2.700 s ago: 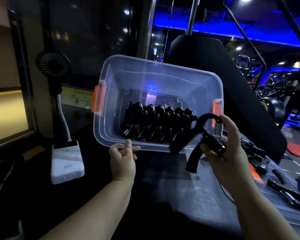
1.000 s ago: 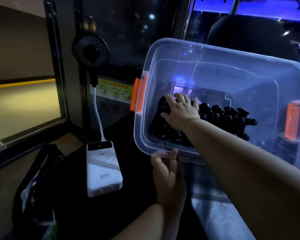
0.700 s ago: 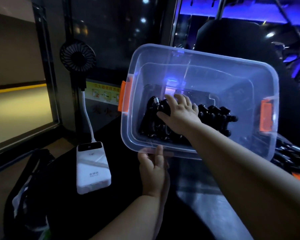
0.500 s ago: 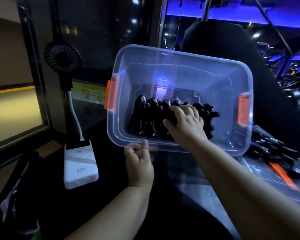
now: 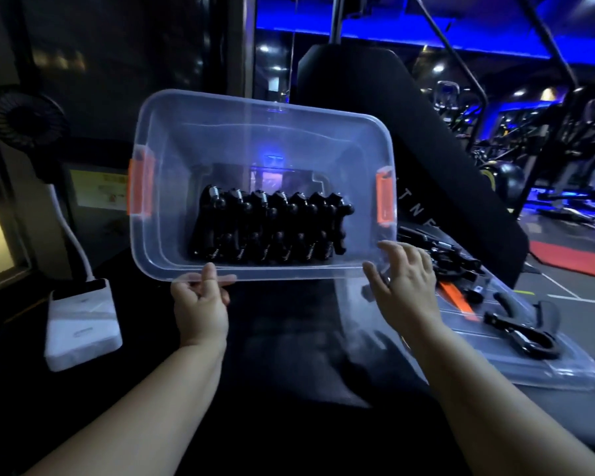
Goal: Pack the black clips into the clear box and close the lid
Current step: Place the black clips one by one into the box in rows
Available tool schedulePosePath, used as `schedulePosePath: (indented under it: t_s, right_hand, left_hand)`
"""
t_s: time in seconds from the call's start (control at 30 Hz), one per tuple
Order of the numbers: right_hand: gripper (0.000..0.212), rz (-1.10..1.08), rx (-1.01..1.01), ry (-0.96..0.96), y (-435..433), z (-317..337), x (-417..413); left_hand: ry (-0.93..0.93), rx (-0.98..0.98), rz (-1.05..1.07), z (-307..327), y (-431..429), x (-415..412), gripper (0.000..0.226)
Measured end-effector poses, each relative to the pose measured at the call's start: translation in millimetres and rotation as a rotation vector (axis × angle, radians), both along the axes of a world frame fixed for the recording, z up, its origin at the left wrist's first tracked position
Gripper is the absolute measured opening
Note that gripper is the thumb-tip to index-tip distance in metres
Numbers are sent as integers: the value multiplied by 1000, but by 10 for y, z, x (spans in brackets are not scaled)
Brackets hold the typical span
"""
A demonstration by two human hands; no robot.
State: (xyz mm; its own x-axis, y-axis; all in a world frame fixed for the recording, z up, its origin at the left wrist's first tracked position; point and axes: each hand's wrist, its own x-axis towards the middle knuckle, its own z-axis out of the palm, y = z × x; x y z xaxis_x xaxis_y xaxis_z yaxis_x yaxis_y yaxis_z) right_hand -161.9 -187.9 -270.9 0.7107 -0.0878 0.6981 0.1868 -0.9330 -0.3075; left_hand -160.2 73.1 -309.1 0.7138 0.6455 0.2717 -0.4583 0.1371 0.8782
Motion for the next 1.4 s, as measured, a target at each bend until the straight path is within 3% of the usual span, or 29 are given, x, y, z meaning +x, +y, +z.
schedulePosePath:
  t_s: [0.1, 0.23, 0.5, 0.67, 0.9, 1.27, 1.4]
  right_hand:
    - [66, -111, 46, 69, -295, -59, -84]
    - [48, -285, 104, 229, -649, -108, -158]
    - [60, -653, 59, 643, -1169, -194, -305]
    - [60, -660, 82, 786, -1206, -137, -363]
    - [33, -649, 29, 759, -1081, -79, -319]
    - [29, -592, 12, 655, -910, -112, -142]
    - [31, -556, 49, 514, -768, -67, -167]
  left_hand:
    - [10, -6, 4, 6, -12, -22, 19]
    - [21, -27, 6, 44, -39, -68, 21]
    - [13, -34, -12, 48, -37, -82, 20]
    - [24, -33, -2, 54, -50, -92, 20]
    - [26, -26, 1, 62, -47, -87, 20]
    - [48, -3, 1, 54, -31, -69, 20]
    - [43, 0, -10, 37, -6, -42, 23]
